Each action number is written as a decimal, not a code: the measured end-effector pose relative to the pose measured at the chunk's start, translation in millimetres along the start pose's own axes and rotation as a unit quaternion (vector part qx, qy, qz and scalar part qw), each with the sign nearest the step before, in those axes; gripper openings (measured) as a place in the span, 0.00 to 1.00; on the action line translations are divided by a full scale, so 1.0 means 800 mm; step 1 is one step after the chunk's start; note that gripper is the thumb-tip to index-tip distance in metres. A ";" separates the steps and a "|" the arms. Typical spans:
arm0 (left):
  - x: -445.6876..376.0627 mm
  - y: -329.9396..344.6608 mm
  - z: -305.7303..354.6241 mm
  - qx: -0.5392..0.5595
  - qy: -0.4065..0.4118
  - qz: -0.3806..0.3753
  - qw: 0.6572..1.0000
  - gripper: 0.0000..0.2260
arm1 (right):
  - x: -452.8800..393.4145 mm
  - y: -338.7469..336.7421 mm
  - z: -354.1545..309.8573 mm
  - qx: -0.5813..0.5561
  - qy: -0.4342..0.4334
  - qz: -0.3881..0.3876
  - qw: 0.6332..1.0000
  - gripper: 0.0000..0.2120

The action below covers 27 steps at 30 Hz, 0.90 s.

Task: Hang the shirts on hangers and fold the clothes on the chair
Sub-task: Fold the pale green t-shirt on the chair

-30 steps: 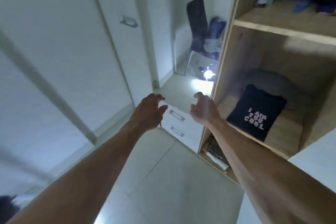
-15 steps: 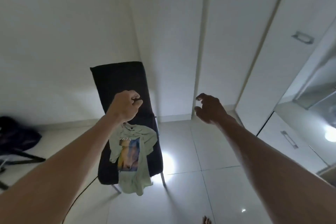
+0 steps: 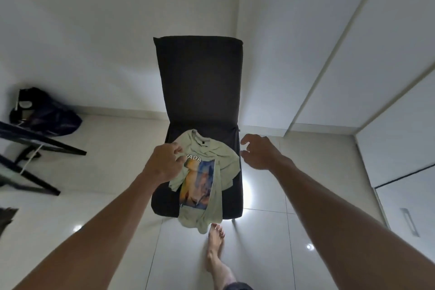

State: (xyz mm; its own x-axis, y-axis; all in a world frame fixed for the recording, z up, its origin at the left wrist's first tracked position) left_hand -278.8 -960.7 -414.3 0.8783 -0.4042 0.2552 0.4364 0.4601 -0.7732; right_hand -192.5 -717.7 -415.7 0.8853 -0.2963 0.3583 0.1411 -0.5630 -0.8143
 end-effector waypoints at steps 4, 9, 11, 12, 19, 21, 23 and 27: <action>-0.089 0.047 -0.056 0.010 -0.046 -0.058 0.997 0.14 | -0.100 0.071 0.008 -0.025 0.021 -0.048 0.998 0.17; -0.208 0.103 -0.125 -0.012 -0.089 -0.125 0.988 0.12 | -0.218 0.162 0.037 -0.020 0.073 -0.116 0.990 0.17; -0.256 0.121 -0.150 -0.017 -0.101 -0.125 0.987 0.11 | -0.268 0.187 0.045 -0.006 0.077 -0.111 0.991 0.18; -0.281 0.132 -0.167 -0.021 -0.112 -0.119 0.986 0.11 | -0.293 0.201 0.049 0.002 0.079 -0.107 0.991 0.18; -0.441 0.218 -0.261 -0.061 -0.161 -0.072 0.982 0.27 | -0.435 0.294 0.089 0.062 0.077 -0.078 0.992 0.28; -0.461 0.238 -0.273 -0.092 -0.172 -0.086 0.977 0.33 | -0.448 0.309 0.095 0.081 0.080 -0.069 0.991 0.29; -0.467 0.253 -0.280 -0.109 -0.187 -0.090 0.972 0.32 | -0.451 0.321 0.099 0.076 0.082 -0.069 0.991 0.23; -0.461 0.255 -0.271 -0.049 -0.205 -0.076 0.975 0.17 | -0.440 0.322 0.099 0.040 0.092 -0.070 0.993 0.09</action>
State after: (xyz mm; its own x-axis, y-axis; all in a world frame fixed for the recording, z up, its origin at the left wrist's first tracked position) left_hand -555.9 -889.4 -792.0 0.8179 -0.1028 0.5661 0.5644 0.3342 -0.7548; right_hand -433.0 -697.6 -788.1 0.7601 -0.3595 0.5413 0.2984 -0.5469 -0.7822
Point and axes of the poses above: each hand's wrist, its own x-axis away from the middle knuckle, its own y-axis out of the palm, z = x × y, the point moved 8 cm from there along -x, towards the middle knuckle, and after that the axes turned 4 degrees about x, right-handed, at the moved point
